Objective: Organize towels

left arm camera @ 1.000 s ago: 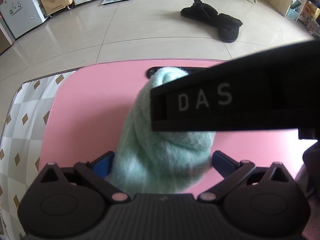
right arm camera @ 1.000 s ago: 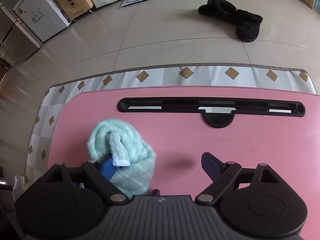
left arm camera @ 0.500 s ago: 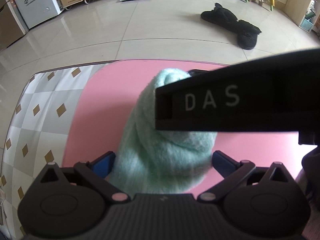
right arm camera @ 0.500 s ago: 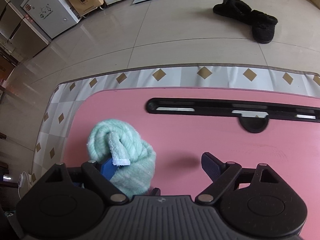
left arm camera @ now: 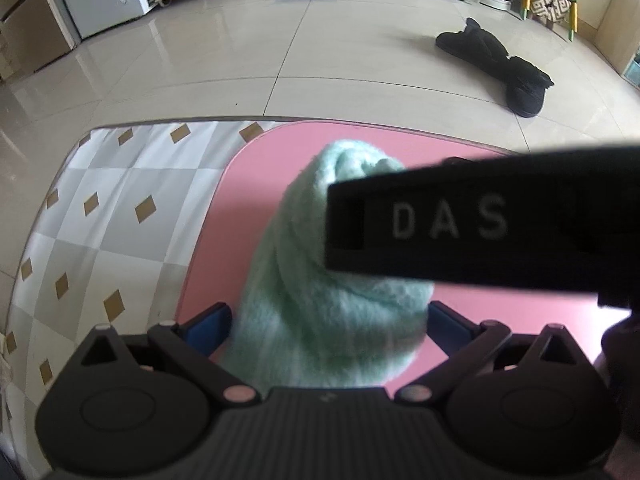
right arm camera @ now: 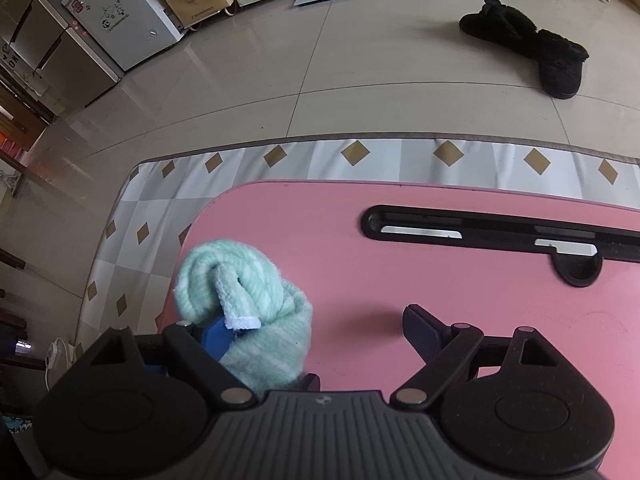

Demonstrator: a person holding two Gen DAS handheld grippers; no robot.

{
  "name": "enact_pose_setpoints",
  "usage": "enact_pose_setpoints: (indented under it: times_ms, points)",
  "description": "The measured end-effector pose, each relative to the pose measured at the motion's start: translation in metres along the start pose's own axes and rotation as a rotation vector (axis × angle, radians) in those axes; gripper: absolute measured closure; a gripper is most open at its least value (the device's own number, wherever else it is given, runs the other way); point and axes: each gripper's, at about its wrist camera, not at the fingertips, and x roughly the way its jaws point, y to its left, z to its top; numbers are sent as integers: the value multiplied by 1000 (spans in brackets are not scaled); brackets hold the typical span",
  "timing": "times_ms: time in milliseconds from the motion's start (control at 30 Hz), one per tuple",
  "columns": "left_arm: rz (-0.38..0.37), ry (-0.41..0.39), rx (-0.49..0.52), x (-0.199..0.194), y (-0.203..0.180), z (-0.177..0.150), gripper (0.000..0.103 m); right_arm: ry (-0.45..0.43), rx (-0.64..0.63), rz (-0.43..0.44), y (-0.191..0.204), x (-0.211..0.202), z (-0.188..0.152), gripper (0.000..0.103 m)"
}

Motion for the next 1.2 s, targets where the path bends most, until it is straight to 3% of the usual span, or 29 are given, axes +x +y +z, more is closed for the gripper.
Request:
enact_pose_setpoints:
  times_ms: [300, 733, 1200]
  points:
    - [4, 14, -10, 11, -5, 10, 0, -19, 6, -10, -6, 0, 3, 16]
    - [-29, 1, 78, 12, -39, 5, 4, -46, 36, -86, -34, -16, 6, 16]
    - [-51, 9, 112, 12, -62, 2, 6, -47, 58, -99, -52, -24, 5, 16]
